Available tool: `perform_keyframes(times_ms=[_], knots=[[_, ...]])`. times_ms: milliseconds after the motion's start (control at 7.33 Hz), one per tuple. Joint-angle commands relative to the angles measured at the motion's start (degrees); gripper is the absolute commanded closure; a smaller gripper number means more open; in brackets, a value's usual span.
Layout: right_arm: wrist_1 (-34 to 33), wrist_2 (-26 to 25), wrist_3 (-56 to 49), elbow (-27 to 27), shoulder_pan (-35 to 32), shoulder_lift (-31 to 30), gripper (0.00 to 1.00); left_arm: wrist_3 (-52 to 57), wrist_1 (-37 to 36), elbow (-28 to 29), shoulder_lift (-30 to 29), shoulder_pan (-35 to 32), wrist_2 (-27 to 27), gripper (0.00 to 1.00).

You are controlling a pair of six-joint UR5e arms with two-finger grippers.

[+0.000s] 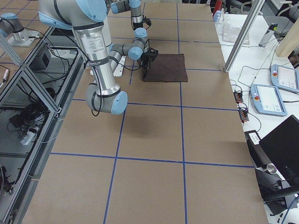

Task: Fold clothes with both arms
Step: 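Lift the near edge and fold it toward the far edge with both grippers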

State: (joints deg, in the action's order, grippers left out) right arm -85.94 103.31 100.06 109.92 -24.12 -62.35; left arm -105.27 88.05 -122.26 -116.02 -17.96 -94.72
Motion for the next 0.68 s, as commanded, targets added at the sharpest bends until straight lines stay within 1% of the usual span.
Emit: perform_keyframes(times_ms=[0, 136, 273, 409, 545], knots=[[1.03, 7.14, -3.1, -10.63, -9.67, 7.56, 1.0, 5.22, 7.18, 10.13, -4.8, -11.51, -5.61, 1.0], [4.78, 10.74, -4.94, -20.09, -14.33, 12.99, 1.0, 8.91, 11.4, 17.86, -7.26, -16.35, -6.61, 1.0], [9.34, 12.69, -9.48, -31.32, -17.16, 17.83, 1.0, 12.77, 18.67, 28.55, -9.99, -20.49, -6.62, 1.0], [14.61, 12.8, -12.92, -38.91, -18.49, 19.71, 0.7, 15.25, 25.7, 37.71, -11.32, -23.67, -6.53, 0.95], [21.28, 12.45, -16.44, -43.86, -19.2, 20.68, 0.01, 18.84, 30.73, 42.32, -11.68, -24.13, -5.23, 0.01]])
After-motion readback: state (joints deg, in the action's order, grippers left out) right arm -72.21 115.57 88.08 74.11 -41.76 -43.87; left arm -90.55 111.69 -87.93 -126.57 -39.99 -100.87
